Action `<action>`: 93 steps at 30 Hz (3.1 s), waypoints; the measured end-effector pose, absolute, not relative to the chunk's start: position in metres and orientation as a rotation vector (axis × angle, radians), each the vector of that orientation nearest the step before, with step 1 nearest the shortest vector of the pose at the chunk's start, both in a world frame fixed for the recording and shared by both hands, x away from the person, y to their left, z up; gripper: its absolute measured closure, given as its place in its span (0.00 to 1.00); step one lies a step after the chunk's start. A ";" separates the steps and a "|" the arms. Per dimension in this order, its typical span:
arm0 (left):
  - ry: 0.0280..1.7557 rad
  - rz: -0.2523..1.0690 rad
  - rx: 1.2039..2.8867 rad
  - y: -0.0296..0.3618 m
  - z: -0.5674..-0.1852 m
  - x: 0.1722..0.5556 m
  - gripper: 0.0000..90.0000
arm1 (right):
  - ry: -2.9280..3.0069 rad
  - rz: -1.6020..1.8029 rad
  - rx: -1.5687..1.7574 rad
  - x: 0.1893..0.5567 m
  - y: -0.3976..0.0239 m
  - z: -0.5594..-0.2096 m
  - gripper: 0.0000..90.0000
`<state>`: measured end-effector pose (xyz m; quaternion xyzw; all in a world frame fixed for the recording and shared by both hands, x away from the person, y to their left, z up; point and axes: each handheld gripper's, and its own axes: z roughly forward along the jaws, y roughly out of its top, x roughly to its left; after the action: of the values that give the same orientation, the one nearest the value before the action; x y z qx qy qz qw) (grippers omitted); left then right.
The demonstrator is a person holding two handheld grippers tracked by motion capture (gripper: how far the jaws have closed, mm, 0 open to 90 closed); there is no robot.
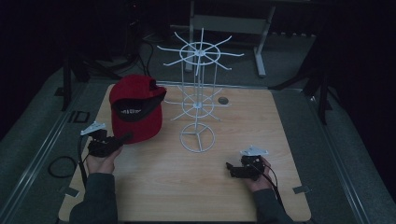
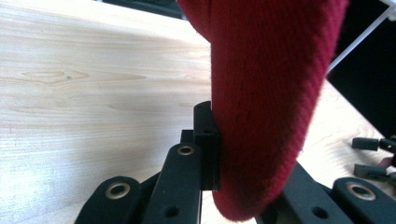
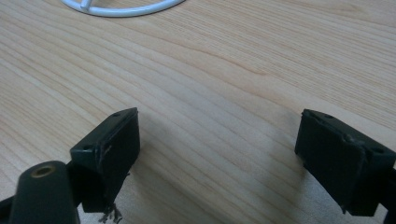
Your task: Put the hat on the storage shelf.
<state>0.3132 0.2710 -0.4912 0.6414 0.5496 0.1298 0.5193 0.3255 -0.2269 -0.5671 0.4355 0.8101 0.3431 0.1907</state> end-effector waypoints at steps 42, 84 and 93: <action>1.233 0.366 1.444 0.272 -0.444 0.314 0.95 | 2.275 0.964 1.221 0.326 -0.227 -0.567 0.15; 1.137 0.377 1.399 0.255 -0.394 0.318 0.95 | 2.277 0.963 1.220 0.326 -0.227 -0.567 0.15; 1.128 0.374 1.382 0.255 -0.385 0.319 0.95 | 2.277 0.963 1.220 0.326 -0.227 -0.567 0.15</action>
<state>0.3186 0.2546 -0.3854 0.5994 0.4893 0.1622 0.6124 0.3257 -0.2270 -0.5669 0.4343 0.8108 0.3427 0.1911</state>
